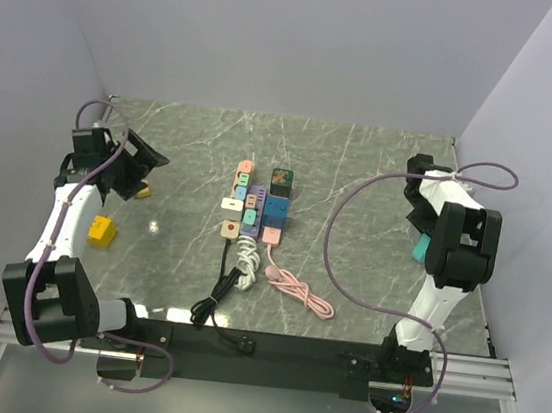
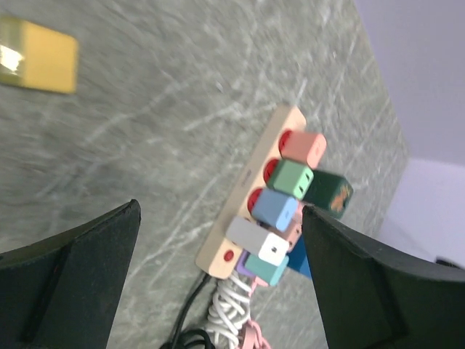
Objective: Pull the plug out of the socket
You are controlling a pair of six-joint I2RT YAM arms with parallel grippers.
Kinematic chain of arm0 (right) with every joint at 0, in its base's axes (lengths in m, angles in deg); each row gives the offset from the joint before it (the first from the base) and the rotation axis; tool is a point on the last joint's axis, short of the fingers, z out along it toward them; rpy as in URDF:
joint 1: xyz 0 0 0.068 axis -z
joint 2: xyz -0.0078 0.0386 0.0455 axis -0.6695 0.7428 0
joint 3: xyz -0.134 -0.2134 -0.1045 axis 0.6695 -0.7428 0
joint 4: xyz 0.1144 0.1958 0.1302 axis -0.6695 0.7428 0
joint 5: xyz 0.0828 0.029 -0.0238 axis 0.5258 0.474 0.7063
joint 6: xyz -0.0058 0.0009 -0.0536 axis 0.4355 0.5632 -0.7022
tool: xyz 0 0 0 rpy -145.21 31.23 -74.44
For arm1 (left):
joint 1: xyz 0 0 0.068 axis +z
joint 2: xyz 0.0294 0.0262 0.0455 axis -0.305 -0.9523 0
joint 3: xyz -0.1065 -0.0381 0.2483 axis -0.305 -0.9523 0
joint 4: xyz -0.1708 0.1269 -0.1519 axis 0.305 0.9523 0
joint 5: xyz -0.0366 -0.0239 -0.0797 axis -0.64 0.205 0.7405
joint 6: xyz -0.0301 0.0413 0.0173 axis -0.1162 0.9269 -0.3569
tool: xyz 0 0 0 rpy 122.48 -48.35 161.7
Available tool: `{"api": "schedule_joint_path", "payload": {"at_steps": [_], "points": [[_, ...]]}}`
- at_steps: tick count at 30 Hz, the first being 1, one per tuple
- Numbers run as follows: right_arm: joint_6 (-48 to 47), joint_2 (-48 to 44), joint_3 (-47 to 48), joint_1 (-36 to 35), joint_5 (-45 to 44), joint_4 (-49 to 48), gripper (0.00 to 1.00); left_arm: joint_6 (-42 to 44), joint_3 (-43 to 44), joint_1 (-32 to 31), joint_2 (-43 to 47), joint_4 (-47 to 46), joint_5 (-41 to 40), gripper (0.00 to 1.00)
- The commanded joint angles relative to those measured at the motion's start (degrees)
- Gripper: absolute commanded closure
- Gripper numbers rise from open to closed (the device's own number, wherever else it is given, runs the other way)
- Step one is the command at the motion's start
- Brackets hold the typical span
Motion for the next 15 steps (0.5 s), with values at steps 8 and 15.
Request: {"api": "schedule_joint_path", "payload": {"at_steps": [8,15], "points": [[-1.7,-2.9,2.9,-2.3,2.5,2.3,0.27,-1.5,-1.0,-4.9,1.3,-1.3,1.2,0.02],[-4.5,-10.0,3.8,-4.3,7.2,2.6,0.25,-1.7,-2.0,-5.0,2.0,-1.5,0.6,0.02]]}}
